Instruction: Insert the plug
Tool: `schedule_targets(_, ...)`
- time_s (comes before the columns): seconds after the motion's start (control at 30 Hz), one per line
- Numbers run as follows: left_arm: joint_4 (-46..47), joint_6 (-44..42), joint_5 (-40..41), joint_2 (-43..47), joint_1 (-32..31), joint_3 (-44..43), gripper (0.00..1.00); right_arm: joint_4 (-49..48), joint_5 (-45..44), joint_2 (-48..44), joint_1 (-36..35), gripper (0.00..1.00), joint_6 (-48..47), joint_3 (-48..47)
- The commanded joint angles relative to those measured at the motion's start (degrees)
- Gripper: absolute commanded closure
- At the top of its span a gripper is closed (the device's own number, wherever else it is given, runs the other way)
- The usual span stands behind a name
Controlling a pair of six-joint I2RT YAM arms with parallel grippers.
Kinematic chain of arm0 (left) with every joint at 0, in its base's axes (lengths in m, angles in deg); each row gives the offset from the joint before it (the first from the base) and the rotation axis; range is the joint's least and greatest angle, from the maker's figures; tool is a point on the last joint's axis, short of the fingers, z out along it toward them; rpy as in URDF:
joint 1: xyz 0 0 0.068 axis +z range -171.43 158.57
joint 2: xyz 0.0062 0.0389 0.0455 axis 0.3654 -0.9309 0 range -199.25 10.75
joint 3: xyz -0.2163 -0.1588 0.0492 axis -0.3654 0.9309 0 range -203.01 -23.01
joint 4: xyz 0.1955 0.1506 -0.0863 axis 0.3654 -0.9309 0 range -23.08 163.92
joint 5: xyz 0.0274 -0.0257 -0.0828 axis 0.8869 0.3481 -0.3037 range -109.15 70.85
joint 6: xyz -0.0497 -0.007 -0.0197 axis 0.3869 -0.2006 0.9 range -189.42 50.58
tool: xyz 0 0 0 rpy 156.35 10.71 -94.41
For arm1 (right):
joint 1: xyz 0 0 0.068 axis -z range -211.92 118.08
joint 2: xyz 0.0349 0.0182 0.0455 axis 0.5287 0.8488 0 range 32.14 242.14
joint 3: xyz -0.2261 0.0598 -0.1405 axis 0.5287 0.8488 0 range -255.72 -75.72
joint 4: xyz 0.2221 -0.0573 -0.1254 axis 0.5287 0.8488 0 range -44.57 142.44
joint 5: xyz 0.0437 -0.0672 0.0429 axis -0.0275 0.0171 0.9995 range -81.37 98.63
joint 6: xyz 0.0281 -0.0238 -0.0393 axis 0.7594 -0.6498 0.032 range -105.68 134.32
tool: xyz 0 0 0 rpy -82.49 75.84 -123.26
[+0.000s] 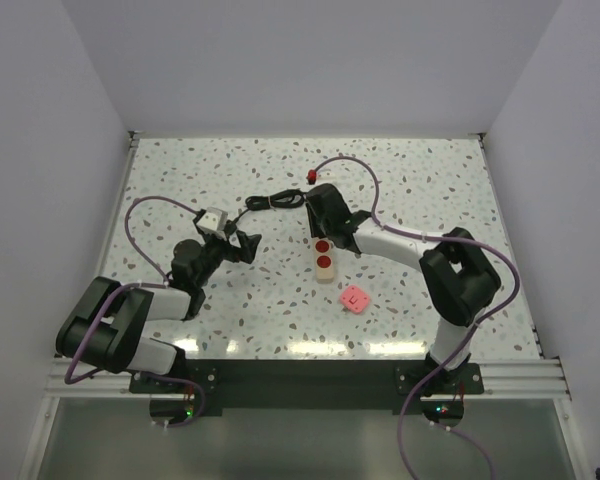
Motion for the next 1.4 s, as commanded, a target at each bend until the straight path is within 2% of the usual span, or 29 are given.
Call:
schedule_targets(0.0, 2.7, 0.9, -0.8, 0.3, 0.6, -0.8, 0.0, 0.6, -1.7, 1.8, -0.5, 1.0, -0.1, -1.7)
schedule_targets(0.73, 3.6, 0.7, -1.2, 1.6, 0.6, 0.3, 0.0, 4.4, -2.8, 4.5, -1.0, 1.0, 0.5, 3.7)
schedule_targets(1.37, 4.6, 0.8, -2.1, 2.4, 0.6, 1.2, 0.0, -0.9, 0.2, 8.4, -1.2, 1.0, 5.5, 13.8)
